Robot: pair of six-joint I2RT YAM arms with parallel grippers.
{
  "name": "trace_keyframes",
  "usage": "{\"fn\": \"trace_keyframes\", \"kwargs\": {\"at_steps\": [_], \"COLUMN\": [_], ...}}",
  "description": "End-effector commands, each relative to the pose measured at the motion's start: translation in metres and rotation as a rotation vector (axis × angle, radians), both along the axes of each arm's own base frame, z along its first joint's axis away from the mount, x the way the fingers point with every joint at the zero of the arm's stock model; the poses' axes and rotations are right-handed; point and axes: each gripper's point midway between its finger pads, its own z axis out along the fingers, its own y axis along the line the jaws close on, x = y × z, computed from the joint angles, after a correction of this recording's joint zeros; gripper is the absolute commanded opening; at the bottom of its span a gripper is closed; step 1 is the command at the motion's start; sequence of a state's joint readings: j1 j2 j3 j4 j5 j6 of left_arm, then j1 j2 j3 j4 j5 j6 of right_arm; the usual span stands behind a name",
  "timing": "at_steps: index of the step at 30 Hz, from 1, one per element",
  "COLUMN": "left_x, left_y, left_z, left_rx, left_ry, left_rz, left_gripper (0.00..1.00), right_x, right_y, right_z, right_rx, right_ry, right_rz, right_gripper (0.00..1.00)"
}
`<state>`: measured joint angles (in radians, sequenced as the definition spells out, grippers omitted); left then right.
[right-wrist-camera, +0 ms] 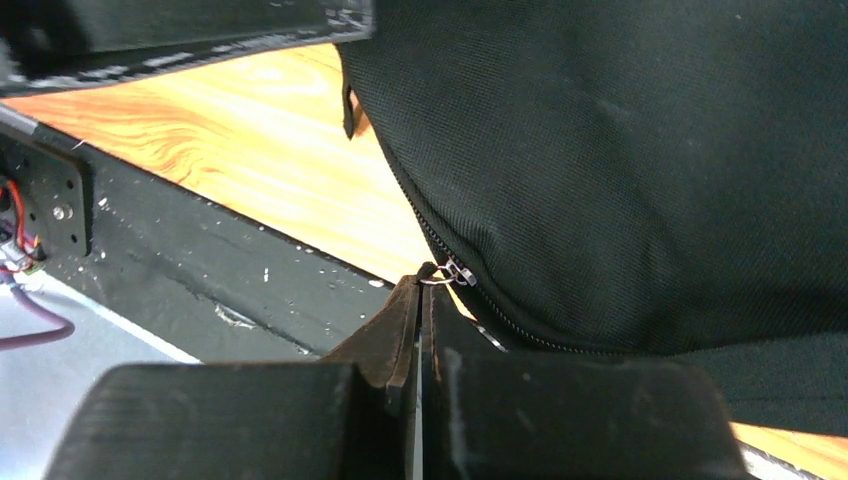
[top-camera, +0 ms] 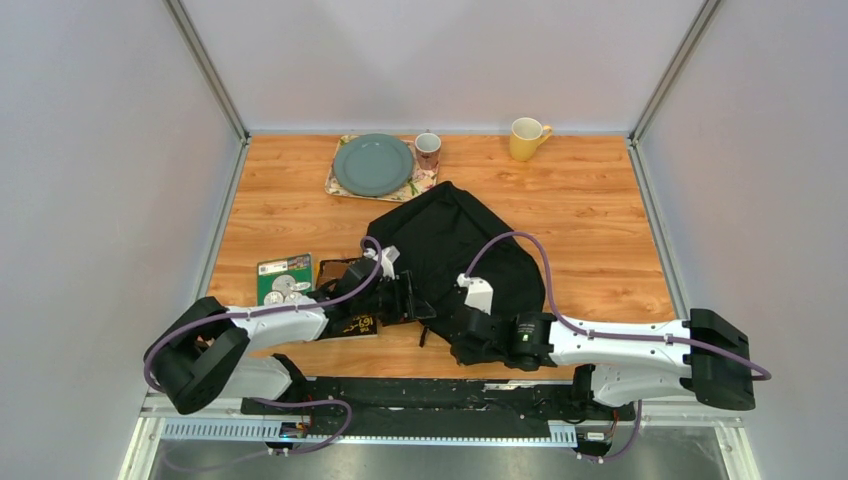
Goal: Pack the student bag
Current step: Unzip the student bag at the center of the board.
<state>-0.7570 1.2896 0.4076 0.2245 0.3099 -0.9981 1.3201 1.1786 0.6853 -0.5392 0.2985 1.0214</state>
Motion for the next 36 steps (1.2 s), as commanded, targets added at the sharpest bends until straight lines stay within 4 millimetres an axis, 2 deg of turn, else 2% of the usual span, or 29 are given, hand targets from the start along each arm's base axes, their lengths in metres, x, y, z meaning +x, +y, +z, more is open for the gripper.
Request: {"fn": "trace_keyframes", "kwargs": {"at_steps": [1,2,4,6,7,8,10,11,12,14,16,17,18,20,25,28,31,32,34,35,36], "left_x": [0.006,0.007,0.008,0.010,0.011,0.012,0.015,0.018,0.020,0.027,0.038,0.042,0.041,0.045,0.051,0.054,0.052,0.049,0.046,0.044,0.042], "left_y": [-0.007,-0.007,-0.011,-0.016,-0.016,-0.016,-0.015,-0.014,-0.013,-0.006,-0.003,-0.010,-0.004,0.002,0.018,0.022,0.016,0.012,0.011,0.012,0.012], "left_z": [0.003,0.002,0.003,0.004,0.004,0.004,0.005,0.004,0.004,0.001,0.005,0.017,0.010,0.013,0.012,0.018,0.027,0.033,0.038,0.042,0.046], "left_rx": [-0.008,-0.008,0.000,0.005,0.021,0.034,0.088,0.116,0.157,0.220,0.249,0.219,0.253,0.271,0.258,0.195,0.142,0.103,0.082,0.075,0.063], "left_ry": [-0.028,-0.029,-0.031,-0.035,-0.049,-0.059,-0.092,-0.101,-0.092,-0.140,-0.185,-0.211,-0.188,-0.211,-0.222,-0.201,-0.167,-0.173,-0.138,-0.135,-0.119], "left_rz": [0.052,0.053,0.037,0.018,0.000,-0.013,-0.064,-0.078,-0.101,-0.155,-0.219,-0.262,-0.286,-0.352,-0.391,-0.386,-0.378,-0.383,-0.348,-0.336,-0.318], "left_gripper": [0.72,0.70,0.56,0.37,0.31,0.25,0.05,0.00,0.00,0.00,0.00,0.00,0.00,0.00,0.00,0.00,0.16,0.31,0.47,0.68,0.75], "right_x": [-0.006,-0.007,-0.012,-0.015,-0.015,-0.014,-0.008,-0.005,0.002,0.009,0.017,0.018,0.018,0.022,0.014,0.009,0.007,0.009,0.008,0.010,0.009], "right_y": [0.030,0.033,0.035,0.036,0.034,0.032,0.016,0.008,-0.007,-0.024,-0.038,-0.046,-0.051,-0.058,-0.070,-0.067,-0.052,-0.044,-0.033,-0.024,-0.020], "right_z": [0.024,0.027,0.030,0.032,0.031,0.030,0.027,0.026,0.026,0.021,0.022,0.016,0.014,0.018,0.006,0.004,0.008,0.010,0.013,0.017,0.014], "right_rx": [0.124,0.135,0.139,0.148,0.140,0.127,0.066,0.043,0.002,-0.028,-0.015,-0.021,-0.023,0.007,-0.007,-0.005,0.043,0.071,0.103,0.141,0.142], "right_ry": [-0.024,-0.024,-0.028,-0.027,-0.027,-0.030,-0.050,-0.059,-0.085,-0.089,-0.097,-0.094,-0.084,-0.087,-0.039,-0.019,-0.005,-0.006,0.008,0.007,0.025], "right_rz": [0.111,0.119,0.163,0.179,0.177,0.173,0.135,0.108,0.070,0.018,-0.031,-0.043,-0.042,-0.064,0.011,0.062,0.093,0.095,0.104,0.103,0.104], "right_gripper": [0.00,0.00,0.00,0.00,0.00,0.00,0.00,0.00,0.00,0.00,0.00,0.00,0.00,0.00,0.00,0.00,0.00,0.00,0.00,0.00,0.00]}}
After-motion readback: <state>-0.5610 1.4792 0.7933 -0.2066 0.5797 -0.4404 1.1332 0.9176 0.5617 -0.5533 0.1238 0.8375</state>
